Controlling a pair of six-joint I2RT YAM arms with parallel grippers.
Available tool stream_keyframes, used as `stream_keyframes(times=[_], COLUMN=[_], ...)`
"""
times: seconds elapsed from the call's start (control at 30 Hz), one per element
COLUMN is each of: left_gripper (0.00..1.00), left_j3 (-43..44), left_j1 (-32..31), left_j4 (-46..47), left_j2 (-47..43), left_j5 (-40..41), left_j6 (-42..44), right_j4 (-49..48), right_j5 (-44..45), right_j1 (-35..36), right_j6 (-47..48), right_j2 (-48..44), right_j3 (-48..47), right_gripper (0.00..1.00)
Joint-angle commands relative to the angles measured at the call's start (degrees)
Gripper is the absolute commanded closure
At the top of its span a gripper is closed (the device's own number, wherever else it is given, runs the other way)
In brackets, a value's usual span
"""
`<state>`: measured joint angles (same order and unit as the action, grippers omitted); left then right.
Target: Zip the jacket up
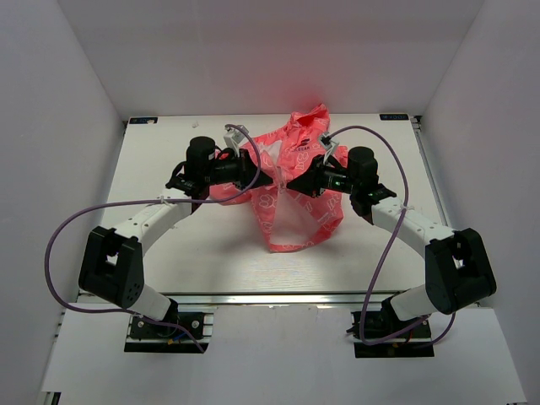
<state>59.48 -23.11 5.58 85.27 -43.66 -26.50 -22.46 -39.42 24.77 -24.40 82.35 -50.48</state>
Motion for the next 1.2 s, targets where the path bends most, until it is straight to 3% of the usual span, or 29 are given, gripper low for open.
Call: stream_keyframes(times=[0.0, 0.53, 1.17], left_gripper=[1.00, 1.00, 1.00], left_j3=[-1.1, -0.9, -2.6], left_j1=[-0.3, -0.3, -0.3], left_j4=[4.7, 0.9, 4.1], left_j2=[-3.3, -5.1, -3.9], left_j5=[-1.7, 3.7, 0.0], left_j6=[-1.9, -0.5, -2.1], right_j4=[-2.9, -2.8, -5.2], right_j5=[-0.9, -0.8, -4.0], right_j1=[0.3, 0.2, 0.2], right_j6=[-0.2, 0.3, -2.2], right_j2=[-1.5, -1.3, -0.1], right_j3=[-1.3, -1.1, -1.9], right_gripper=[1.00, 1.00, 1.00])
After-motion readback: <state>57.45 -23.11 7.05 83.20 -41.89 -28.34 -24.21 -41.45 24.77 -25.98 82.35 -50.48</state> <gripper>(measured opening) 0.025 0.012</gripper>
